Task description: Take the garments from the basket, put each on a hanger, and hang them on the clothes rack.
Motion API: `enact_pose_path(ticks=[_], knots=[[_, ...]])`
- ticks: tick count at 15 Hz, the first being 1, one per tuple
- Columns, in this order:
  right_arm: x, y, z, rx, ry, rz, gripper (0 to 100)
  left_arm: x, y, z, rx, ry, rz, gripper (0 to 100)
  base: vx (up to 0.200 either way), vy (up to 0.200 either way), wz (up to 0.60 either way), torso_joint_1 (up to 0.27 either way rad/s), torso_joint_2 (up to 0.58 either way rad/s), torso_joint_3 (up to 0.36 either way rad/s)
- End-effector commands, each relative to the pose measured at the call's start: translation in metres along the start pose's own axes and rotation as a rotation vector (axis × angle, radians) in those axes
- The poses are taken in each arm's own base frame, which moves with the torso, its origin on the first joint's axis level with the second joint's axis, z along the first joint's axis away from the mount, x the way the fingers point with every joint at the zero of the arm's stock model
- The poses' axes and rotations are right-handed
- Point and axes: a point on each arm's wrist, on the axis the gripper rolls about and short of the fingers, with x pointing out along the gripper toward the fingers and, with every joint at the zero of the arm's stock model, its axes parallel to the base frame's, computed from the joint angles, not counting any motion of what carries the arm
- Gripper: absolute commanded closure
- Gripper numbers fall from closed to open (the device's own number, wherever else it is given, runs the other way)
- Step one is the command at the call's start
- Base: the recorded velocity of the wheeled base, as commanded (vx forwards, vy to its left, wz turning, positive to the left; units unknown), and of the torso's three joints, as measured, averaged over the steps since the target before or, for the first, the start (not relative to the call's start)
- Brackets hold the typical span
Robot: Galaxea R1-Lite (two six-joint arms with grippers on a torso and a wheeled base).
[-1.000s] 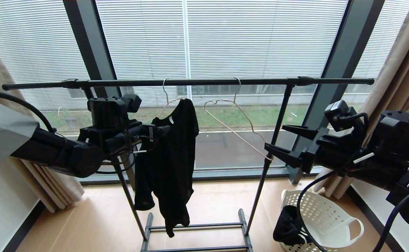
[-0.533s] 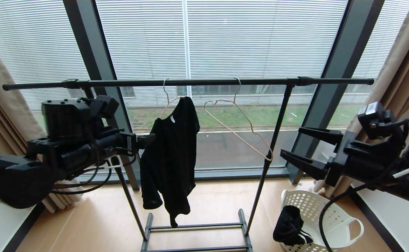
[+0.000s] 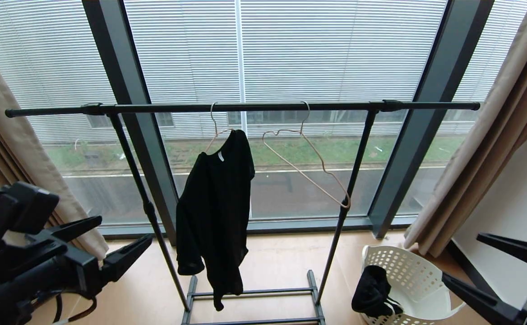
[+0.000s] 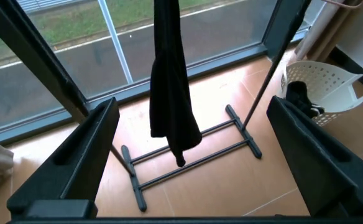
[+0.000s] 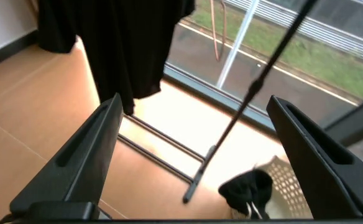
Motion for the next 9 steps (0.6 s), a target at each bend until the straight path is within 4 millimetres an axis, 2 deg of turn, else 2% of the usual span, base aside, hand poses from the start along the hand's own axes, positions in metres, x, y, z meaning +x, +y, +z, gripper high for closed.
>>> enact_pose_path(ticks=[1,3,5,6,9], knots=[[-0.027,0.010,-0.031,0.018,-0.021,-0.036,0,-0.052,-0.006,-0.020,0.012,-0.120,0.011,0,0.000,0.000,0.00,0.000,0.00,0.000],[-0.036,0.014,-0.049,0.069,-0.020,-0.052,0,-0.073,-0.009,-0.038,0.032,-0.155,0.022,0,0.000,0.000,0.00,0.000,0.00,0.000],[-0.044,0.017,-0.055,0.083,-0.035,-0.062,0,-0.087,-0.010,-0.057,0.077,-0.144,0.044,0,0.000,0.000,0.00,0.000,0.00,0.000],[-0.058,0.022,-0.066,0.083,-0.043,-0.084,0,-0.103,-0.012,-0.067,0.105,-0.162,0.092,0,0.000,0.000,0.00,0.000,0.00,0.000],[-0.082,0.032,-0.093,0.077,-0.041,-0.102,0,-0.128,-0.016,-0.090,0.104,-0.103,0.127,0,0.000,0.000,0.00,0.000,0.00,0.000]])
